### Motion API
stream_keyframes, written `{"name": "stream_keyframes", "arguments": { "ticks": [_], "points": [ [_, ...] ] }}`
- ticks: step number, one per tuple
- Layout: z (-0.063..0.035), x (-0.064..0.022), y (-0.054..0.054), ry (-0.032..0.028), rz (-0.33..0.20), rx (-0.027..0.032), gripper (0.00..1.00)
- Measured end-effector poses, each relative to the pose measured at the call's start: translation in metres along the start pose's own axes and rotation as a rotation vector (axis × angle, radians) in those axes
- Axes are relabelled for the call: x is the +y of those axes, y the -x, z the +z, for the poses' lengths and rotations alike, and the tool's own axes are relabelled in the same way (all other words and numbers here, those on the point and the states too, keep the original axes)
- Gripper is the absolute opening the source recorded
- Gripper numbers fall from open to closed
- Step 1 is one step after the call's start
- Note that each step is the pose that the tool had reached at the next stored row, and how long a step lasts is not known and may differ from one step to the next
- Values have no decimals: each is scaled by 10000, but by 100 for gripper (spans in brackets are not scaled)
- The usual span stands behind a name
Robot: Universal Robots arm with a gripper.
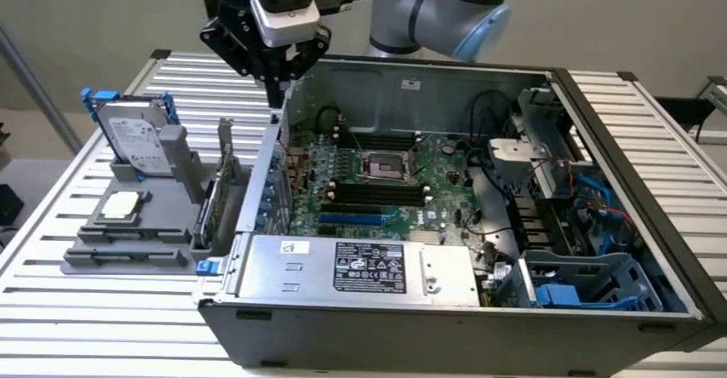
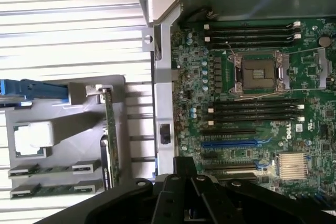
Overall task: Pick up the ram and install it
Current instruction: 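Reach for the ram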
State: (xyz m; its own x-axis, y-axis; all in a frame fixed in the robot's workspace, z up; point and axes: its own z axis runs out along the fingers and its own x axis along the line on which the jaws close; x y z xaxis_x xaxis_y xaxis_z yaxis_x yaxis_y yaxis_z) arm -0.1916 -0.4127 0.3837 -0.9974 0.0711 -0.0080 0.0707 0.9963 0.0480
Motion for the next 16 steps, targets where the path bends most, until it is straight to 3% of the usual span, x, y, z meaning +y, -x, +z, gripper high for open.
{"name": "stream_keyframes", "arguments": {
  "ticks": [16],
  "points": [
    [100,-150,-720,-2,1,27,11]
  ]
}}
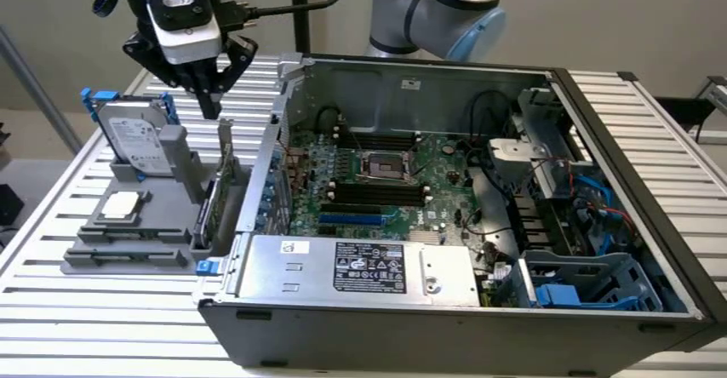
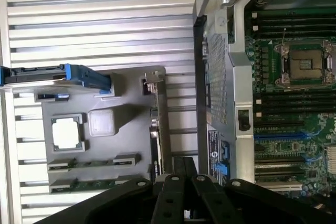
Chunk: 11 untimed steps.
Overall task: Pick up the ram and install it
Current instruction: 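Reach for the ram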
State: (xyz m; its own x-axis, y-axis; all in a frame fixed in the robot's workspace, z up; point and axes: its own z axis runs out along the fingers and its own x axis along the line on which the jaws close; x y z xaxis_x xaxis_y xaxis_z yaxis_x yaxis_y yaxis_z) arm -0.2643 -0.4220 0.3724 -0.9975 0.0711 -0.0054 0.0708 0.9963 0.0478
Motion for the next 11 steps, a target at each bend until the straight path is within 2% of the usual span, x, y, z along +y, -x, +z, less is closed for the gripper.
{"name": "stream_keyframes", "arguments": {
  "ticks": [11],
  "points": [
    [71,-98,-494,-1,0,2,11]
  ]
}}
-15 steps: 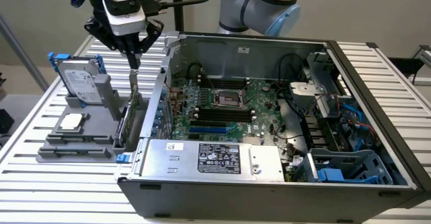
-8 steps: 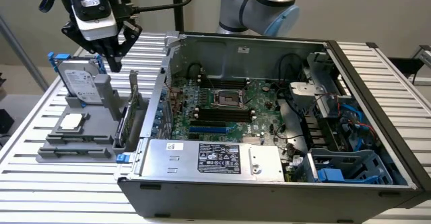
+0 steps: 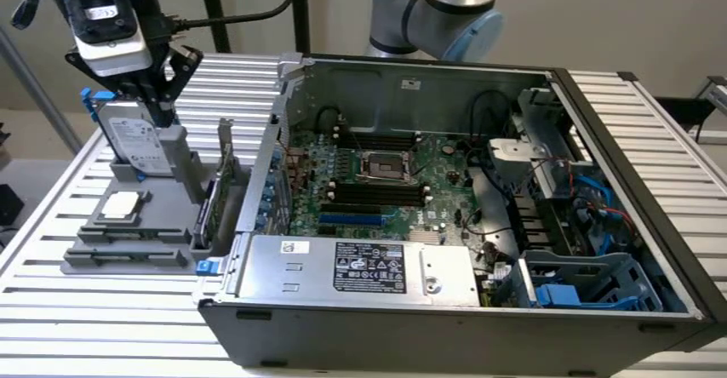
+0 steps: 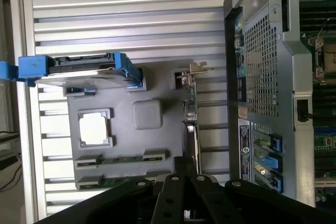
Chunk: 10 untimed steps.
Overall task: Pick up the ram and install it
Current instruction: 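Reach for the ram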
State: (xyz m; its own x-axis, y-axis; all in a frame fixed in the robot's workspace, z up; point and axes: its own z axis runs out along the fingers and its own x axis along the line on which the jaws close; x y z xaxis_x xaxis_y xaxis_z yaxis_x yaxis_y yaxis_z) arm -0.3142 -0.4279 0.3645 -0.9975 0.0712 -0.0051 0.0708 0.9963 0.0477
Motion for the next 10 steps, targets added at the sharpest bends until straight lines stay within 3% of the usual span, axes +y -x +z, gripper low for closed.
{"name": "stream_keyframes", "arguments": {
  "ticks": [10],
  "points": [
    [58,-81,-452,-5,1,-1,11]
  ]
}}
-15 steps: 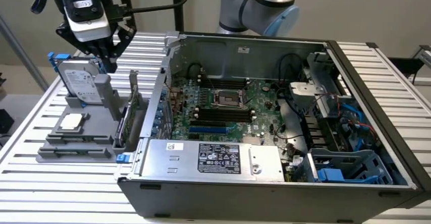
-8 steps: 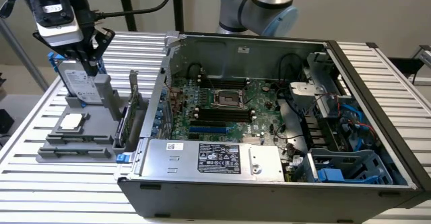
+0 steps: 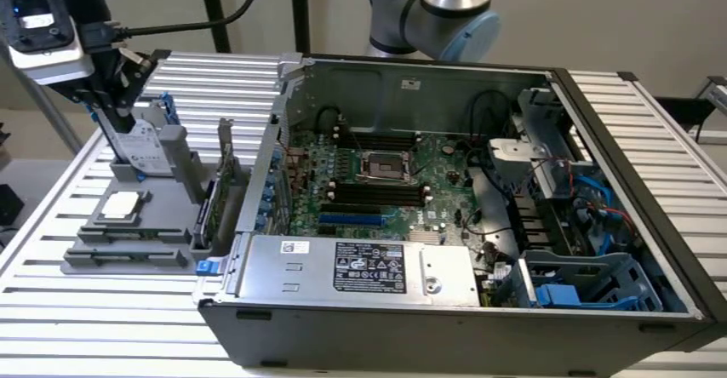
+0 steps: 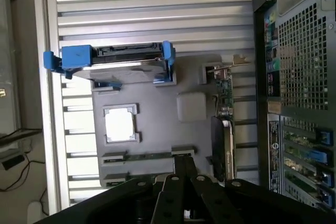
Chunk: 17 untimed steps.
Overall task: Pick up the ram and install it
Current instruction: 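Reach for the ram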
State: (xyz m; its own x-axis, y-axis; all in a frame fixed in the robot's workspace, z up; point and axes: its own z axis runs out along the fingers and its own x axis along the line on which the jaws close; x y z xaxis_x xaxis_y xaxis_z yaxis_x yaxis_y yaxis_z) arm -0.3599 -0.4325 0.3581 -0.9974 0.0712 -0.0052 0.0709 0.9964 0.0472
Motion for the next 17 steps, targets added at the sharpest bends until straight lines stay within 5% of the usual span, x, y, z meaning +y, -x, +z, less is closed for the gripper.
{"name": "stream_keyframes", "arguments": {
  "ticks": [8,17],
  "points": [
    [31,-67,-350,-12,0,0,11],
    [35,-194,-377,-11,-7,0,11]
  ]
}}
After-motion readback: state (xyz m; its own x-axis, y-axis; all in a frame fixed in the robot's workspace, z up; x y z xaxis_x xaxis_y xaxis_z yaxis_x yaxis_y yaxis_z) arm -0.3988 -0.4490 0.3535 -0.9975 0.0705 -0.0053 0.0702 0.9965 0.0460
